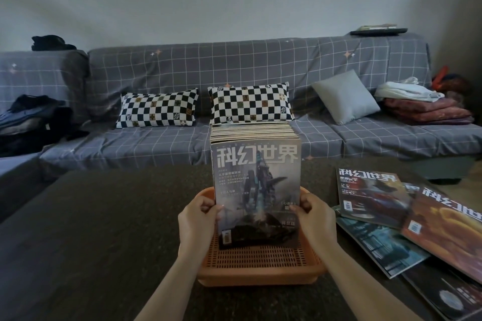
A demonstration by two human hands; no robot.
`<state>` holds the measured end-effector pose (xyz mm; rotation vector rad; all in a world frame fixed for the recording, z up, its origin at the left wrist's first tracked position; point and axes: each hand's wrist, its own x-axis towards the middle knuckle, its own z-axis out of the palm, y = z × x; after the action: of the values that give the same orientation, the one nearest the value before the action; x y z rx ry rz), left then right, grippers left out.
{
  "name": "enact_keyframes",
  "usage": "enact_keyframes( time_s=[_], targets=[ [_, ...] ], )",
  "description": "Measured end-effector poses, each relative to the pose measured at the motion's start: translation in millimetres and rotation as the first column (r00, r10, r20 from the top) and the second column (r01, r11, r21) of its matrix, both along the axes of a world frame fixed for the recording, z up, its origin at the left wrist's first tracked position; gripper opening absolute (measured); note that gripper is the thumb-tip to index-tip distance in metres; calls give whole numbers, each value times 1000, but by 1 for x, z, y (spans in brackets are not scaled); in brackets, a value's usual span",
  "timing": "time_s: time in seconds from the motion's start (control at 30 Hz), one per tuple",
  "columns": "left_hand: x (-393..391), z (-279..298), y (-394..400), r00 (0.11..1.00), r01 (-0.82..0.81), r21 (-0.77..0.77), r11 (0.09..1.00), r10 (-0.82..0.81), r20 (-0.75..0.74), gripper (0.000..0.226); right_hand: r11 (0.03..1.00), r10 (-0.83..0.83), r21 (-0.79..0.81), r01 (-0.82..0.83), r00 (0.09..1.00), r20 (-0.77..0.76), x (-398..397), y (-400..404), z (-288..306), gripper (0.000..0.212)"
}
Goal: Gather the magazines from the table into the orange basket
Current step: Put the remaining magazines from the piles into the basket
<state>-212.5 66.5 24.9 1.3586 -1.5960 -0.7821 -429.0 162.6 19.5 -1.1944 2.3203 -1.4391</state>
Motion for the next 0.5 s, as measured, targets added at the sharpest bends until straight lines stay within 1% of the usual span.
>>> enact_keyframes(
  time_s=[0.1, 0.17, 0.27, 0.37, 0.4, 0.5],
  targets=[
    [-2, 0, 1, 1000, -6, -54, 999, 8, 26, 22, 1000, 3, -2, -3, 1000, -4, 1, 1, -2, 20],
    [-3, 0, 2, 999, -15, -76, 997, 17, 32, 21, 1000, 5, -17, -5, 1000, -14, 2, 2, -3, 22],
    [-2, 0, -1, 1000, -22, -57, 998, 21, -8, 14, 999, 8, -54, -9, 1000, -16, 3, 3, -2, 25],
    [-4, 6, -2, 998, -22, -84, 996, 17, -55, 19, 996, 19, -93, -17, 1000, 24, 0, 1, -3, 32],
    [-6, 11, -3, 998, -19, -112, 994, 12, -65, 25, 995, 25, -102, -19, 998, 51, -2, -1, -3, 38],
    [-14, 34, -14, 994, 61, -215, 975, -79, -80, 63, 992, 93, -99, -80, 987, 134, -5, -8, 3, 61]
  ],
)
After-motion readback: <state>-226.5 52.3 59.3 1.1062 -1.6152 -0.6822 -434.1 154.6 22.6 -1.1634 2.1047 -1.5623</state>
